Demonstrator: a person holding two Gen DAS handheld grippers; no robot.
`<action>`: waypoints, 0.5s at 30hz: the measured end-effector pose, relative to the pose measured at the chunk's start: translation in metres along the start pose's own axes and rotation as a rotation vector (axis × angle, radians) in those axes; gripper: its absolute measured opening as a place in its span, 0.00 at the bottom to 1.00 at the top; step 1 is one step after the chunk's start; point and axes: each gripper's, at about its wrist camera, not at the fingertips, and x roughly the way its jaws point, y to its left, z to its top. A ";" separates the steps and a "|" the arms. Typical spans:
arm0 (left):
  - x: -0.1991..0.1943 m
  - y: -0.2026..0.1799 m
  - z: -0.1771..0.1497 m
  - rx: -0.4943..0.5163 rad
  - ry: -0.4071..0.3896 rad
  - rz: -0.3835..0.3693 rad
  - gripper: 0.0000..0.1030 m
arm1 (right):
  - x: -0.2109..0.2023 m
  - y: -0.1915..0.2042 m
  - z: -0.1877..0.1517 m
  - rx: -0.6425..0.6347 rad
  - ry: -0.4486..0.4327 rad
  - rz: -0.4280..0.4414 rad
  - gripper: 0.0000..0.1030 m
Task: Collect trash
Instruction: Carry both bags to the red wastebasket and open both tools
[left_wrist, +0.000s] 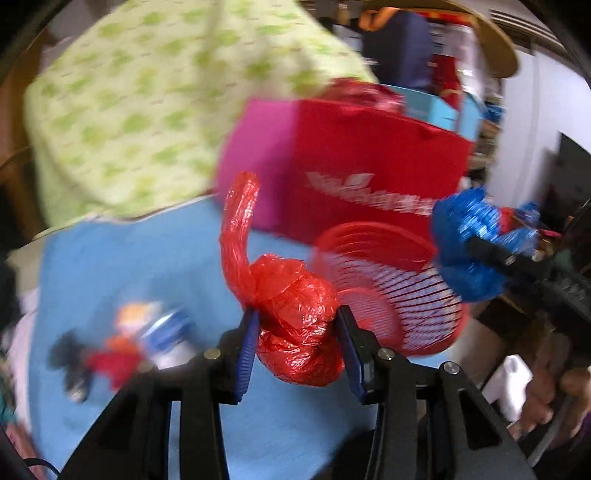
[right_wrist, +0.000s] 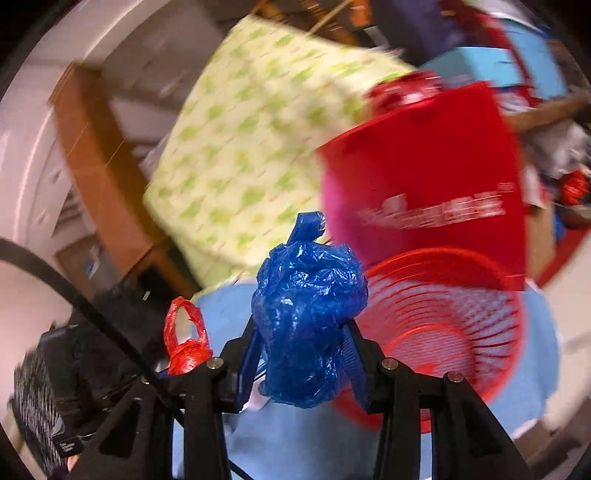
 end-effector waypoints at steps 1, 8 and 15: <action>0.008 -0.012 0.006 0.010 0.007 -0.027 0.43 | -0.007 -0.021 0.007 0.043 -0.009 -0.016 0.46; 0.077 -0.062 0.034 0.053 0.107 -0.105 0.70 | -0.011 -0.107 0.015 0.257 -0.003 -0.053 0.53; 0.077 -0.042 0.024 0.002 0.107 -0.096 0.70 | 0.002 -0.128 0.002 0.345 0.018 -0.042 0.66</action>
